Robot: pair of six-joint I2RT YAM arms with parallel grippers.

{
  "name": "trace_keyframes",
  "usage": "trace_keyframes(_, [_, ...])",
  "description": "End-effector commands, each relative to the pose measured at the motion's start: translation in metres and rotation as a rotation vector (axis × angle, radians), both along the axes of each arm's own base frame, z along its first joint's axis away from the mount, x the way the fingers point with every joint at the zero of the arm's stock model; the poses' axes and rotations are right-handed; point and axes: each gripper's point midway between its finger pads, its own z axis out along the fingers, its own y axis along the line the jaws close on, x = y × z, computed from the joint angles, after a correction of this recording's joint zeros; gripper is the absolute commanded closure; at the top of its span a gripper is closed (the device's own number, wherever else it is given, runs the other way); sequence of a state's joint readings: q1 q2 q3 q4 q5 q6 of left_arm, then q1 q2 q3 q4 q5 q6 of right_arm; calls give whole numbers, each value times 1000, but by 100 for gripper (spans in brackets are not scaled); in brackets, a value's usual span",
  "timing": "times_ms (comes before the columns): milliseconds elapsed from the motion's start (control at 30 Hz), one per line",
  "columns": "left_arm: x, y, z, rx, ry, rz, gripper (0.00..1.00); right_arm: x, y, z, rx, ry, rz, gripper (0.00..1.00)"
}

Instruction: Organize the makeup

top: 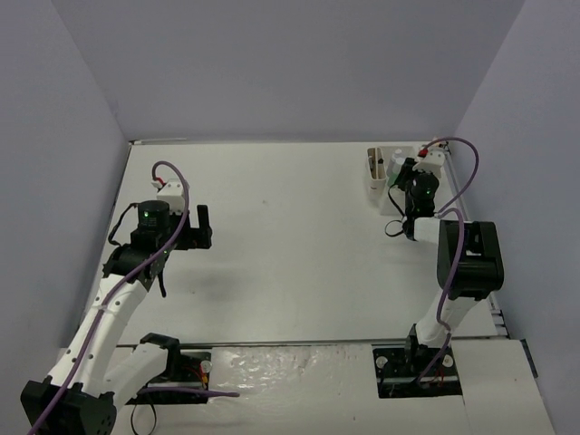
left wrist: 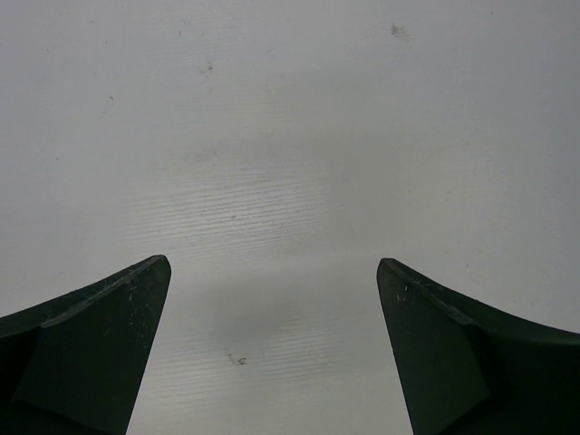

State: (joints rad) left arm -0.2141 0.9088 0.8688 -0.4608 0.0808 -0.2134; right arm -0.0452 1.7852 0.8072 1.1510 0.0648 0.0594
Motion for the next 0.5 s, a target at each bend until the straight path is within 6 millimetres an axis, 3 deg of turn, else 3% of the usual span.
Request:
trace_keyframes(0, [11, 2, 18, -18, -68, 22, 3, 8, 0, 55, 18, -214, -4, 100])
trace_keyframes(467, [9, 5, 22, -6, -97, 30, 3, 5, 1, 10, 52, -133, 0, 98])
